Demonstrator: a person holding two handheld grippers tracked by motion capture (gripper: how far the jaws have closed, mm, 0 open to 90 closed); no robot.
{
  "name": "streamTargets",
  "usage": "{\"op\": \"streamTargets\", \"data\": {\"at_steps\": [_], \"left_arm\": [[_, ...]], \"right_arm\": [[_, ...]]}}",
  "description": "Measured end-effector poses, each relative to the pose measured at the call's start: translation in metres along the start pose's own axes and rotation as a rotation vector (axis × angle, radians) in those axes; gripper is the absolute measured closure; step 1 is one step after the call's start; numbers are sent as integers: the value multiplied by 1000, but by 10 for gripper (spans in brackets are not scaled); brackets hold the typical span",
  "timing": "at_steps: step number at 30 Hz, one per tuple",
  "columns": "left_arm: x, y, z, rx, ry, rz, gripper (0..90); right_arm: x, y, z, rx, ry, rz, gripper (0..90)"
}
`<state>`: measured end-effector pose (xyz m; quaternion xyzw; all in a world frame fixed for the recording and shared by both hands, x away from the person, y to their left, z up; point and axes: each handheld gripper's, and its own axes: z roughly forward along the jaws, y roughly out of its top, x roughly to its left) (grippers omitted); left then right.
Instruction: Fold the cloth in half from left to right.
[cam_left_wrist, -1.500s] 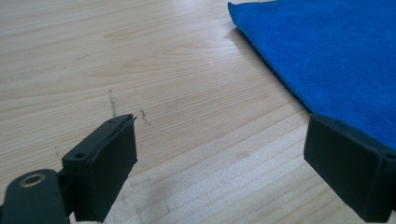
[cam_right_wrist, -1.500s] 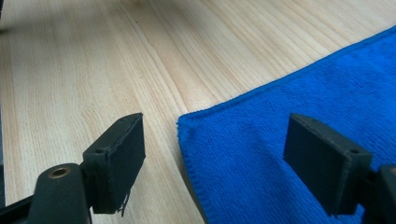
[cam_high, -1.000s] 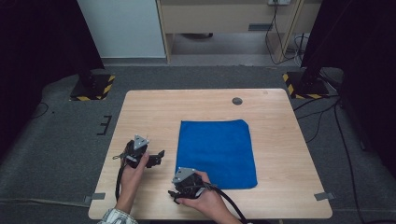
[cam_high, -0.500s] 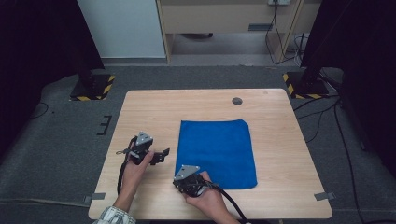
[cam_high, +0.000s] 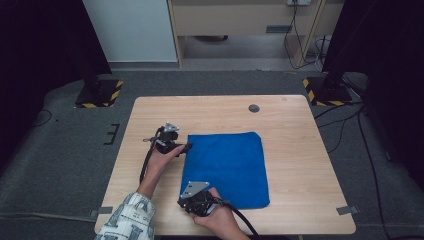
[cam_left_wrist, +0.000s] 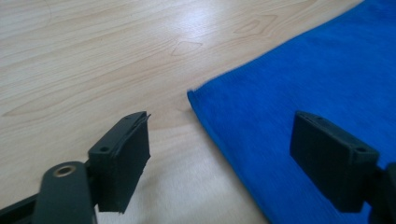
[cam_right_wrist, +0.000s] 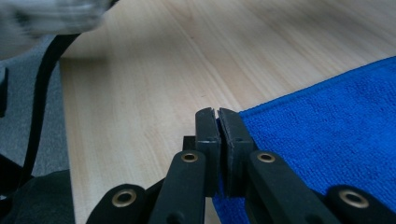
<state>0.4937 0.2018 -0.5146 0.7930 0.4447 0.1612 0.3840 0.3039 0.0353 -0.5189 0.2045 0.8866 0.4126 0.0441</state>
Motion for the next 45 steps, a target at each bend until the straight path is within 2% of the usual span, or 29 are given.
{"op": "streamTargets", "data": {"at_steps": [1,5,6,7,8,10,11,14,16,21,23,25,26,28,29,31,36,45], "left_arm": [[1,3,7,17,15,15,214],[5,8,18,56,24,17,256],[5,8,18,56,24,17,269],[6,9,21,25,31,8,295],[6,9,23,13,31,3,313],[6,9,25,21,32,5,336],[6,10,30,78,28,7,348],[3,10,32,77,26,27,389],[0,11,34,83,38,41,422],[-3,14,35,84,21,59,660],[-5,15,35,90,2,49,767],[-5,18,35,86,-9,39,835],[-5,19,34,66,-11,27,848],[-5,21,33,57,-10,24,858],[-6,24,30,37,-7,23,859],[-6,27,28,39,-7,23,861],[-5,34,17,9,-6,14,862],[4,42,-2,9,4,15,868]], "right_arm": [[1,0,0,4,2,-5,874],[1,1,-2,-2,9,2,873],[1,1,-2,-3,10,3,873],[0,1,-2,-4,9,7,872],[0,0,-3,-3,8,6,872],[0,0,-3,-2,10,10,871],[0,0,-3,-4,10,16,871],[0,-2,-3,-6,15,15,871],[0,-3,-3,-8,16,20,871],[-1,-4,-6,-12,12,27,872],[-1,-4,-7,-11,9,28,873],[-2,-4,-9,-14,2,37,875],[-2,-5,-10,-17,-1,38,875],[-2,-4,-12,-21,-14,46,877],[-3,-4,-14,-24,-17,48,877],[-2,-3,-16,-27,-28,55,879],[1,1,-17,-35,-49,53,880],[12,19,-18,-56,-58,25,881]]}}
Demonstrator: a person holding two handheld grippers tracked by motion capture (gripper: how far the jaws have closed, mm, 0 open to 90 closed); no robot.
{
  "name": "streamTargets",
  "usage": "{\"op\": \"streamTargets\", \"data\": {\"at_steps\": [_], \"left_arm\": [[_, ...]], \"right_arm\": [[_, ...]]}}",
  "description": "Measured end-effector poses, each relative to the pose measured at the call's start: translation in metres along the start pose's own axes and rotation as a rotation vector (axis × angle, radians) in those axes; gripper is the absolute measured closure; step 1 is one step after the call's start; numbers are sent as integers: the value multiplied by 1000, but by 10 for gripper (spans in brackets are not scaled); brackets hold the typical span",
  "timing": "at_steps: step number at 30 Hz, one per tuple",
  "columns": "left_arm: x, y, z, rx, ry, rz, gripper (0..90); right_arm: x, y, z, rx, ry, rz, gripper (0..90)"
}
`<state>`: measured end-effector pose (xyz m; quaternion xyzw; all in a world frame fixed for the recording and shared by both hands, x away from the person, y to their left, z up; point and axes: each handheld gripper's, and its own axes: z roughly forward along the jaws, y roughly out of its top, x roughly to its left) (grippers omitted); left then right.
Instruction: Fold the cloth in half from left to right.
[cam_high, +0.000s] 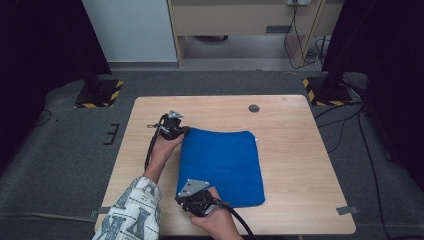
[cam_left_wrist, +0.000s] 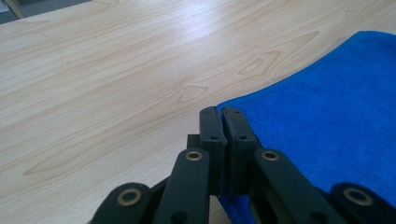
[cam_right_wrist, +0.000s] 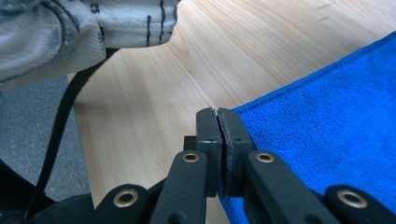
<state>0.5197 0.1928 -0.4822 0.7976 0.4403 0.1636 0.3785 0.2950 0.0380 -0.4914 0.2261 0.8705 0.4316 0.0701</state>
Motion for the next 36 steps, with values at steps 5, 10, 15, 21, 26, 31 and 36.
{"op": "streamTargets", "data": {"at_steps": [5,10,15,21,26,31,36], "left_arm": [[6,0,-4,-2,2,-2,868],[15,-4,-9,14,8,2,869],[22,-4,-26,14,18,-3,868],[10,8,-20,31,11,13,868],[-7,13,5,46,2,-5,866],[-28,18,28,60,5,-4,866],[-43,26,44,72,23,-11,866]], "right_arm": [[2,4,1,-14,-5,3,881],[8,12,10,-20,1,5,882],[14,20,15,-50,6,2,882],[0,15,3,-84,-13,49,882],[-15,-5,-12,-75,-26,72,881],[-32,-24,-33,-69,-52,92,882],[-45,-42,-51,-61,-65,108,882]]}}
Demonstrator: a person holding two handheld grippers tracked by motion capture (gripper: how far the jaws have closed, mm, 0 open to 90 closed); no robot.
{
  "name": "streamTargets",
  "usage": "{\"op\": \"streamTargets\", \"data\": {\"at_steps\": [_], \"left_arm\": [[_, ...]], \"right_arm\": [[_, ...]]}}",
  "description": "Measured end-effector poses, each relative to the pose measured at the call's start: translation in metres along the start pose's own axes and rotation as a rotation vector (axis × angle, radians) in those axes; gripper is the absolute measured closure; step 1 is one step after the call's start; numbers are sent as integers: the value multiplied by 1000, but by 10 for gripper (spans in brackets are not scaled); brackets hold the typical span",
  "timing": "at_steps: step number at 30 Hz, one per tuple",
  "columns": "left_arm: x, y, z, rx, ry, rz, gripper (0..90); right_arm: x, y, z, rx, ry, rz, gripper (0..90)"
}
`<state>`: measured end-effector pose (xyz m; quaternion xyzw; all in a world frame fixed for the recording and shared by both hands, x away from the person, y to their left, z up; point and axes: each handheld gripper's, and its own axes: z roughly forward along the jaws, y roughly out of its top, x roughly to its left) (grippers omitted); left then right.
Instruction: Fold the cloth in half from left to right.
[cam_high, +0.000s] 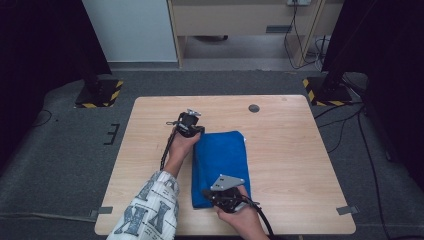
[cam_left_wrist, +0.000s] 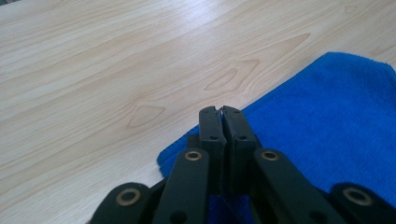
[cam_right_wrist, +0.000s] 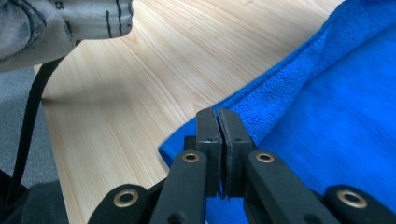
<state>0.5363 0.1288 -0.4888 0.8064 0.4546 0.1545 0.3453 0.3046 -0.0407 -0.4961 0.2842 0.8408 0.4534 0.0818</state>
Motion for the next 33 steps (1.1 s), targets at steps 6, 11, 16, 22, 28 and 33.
{"op": "streamTargets", "data": {"at_steps": [6,11,16,22,28,33], "left_arm": [[-16,12,8,-15,-20,-5,866],[-28,15,12,-17,-31,5,866],[-35,17,16,-10,-42,11,866],[-45,24,17,-13,-48,29,866],[-54,29,26,-2,-55,42,867],[-62,31,33,-4,-67,49,867]], "right_arm": [[-15,-14,-18,8,-19,12,882],[-21,-20,-30,8,-34,23,882],[-19,-20,-34,13,-30,10,882],[-17,-22,-40,18,-31,3,882],[-23,-26,-49,17,-49,16,882],[-27,-31,-53,25,-51,29,882]]}}
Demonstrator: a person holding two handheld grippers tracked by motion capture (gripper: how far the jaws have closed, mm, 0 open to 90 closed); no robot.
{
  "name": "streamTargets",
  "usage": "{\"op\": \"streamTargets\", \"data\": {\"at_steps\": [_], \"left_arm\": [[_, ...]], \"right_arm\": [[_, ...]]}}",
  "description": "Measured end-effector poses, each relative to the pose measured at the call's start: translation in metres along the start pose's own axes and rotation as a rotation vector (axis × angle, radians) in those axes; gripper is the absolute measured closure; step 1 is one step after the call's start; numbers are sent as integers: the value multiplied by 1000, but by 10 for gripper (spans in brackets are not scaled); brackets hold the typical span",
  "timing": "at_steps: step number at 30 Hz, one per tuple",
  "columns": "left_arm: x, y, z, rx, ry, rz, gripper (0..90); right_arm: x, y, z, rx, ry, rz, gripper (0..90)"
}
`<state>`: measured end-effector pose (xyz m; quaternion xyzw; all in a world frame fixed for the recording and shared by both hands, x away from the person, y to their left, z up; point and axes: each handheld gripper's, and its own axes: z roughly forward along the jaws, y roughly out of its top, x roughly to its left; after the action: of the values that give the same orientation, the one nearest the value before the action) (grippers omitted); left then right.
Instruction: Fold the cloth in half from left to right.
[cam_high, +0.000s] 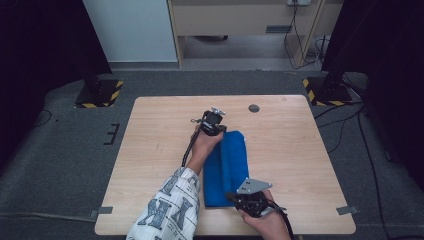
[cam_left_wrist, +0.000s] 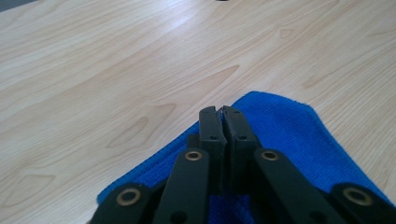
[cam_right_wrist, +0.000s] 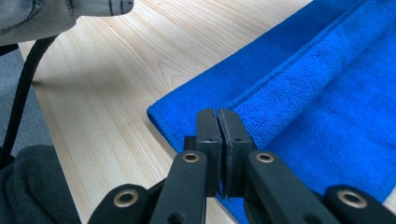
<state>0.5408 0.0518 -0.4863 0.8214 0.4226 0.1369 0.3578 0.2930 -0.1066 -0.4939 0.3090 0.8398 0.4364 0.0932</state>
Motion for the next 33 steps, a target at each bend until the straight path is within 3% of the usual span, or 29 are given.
{"op": "streamTargets", "data": {"at_steps": [12,20,26,30,31,33], "left_arm": [[-10,4,15,8,-15,-14,867],[-14,5,19,4,-20,-14,867],[-18,6,21,8,-31,-19,866],[-19,7,21,-32,-51,-28,780],[-19,8,20,-46,-46,-28,780],[-18,9,17,-78,-57,-43,635]], "right_arm": [[-11,-10,-10,14,-22,17,881],[-14,-11,-13,7,-23,30,881],[-18,-17,-12,31,-25,45,879],[-18,-19,-12,35,-27,32,834],[-19,-19,-12,33,-30,29,795],[-22,-21,-12,40,-62,42,649]]}}
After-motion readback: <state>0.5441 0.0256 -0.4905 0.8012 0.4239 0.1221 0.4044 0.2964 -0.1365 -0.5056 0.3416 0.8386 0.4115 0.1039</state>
